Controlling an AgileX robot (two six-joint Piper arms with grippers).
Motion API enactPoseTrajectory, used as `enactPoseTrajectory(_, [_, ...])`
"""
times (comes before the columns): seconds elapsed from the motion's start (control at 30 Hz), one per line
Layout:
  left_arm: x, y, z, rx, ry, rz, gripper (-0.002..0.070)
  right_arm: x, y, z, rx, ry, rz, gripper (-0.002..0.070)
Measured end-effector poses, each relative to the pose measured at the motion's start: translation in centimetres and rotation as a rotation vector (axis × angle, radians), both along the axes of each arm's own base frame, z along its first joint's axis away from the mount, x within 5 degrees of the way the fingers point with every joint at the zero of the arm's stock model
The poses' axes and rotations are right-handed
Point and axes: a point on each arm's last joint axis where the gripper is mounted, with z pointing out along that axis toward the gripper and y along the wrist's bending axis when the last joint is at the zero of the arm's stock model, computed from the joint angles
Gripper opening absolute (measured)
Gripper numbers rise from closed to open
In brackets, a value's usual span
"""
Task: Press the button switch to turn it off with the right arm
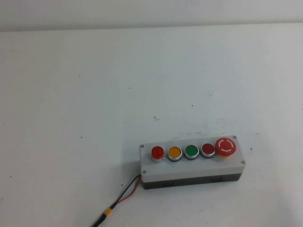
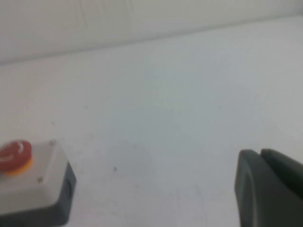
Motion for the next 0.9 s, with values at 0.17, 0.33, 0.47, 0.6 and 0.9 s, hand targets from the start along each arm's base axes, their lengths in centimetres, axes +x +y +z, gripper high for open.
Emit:
enactPoseTrajectory(0.17, [0.0,0.0,0.0,0.0,0.0,0.0,-0.0002,-0.2,-0.09,-1.0,-0.07,0.108,0.004,-0.0016])
enactPoseTrajectory(0.33, [0.0,0.0,0.0,0.0,0.0,0.0,-0.0002,-0.23,-0.14,-1.1,-0.098,0.119,0.003,-0.0016])
enactPoseTrajectory(0.47, [0.0,0.0,0.0,0.0,0.0,0.0,-0.0002,-0.23,-0.14,-1.1,-0.098,0.119,0.003,-0.0016])
enactPoseTrajectory(0.6, [0.0,0.0,0.0,0.0,0.0,0.0,-0.0002,-0.23,-0.14,-1.1,-0.098,0.119,0.003,-0.0016])
enactPoseTrajectory(0.9, [0.0,0.0,0.0,0.0,0.0,0.0,-0.0002,-0.23,-0.13,-1.1,-0.098,0.119,0.004,-0.0016])
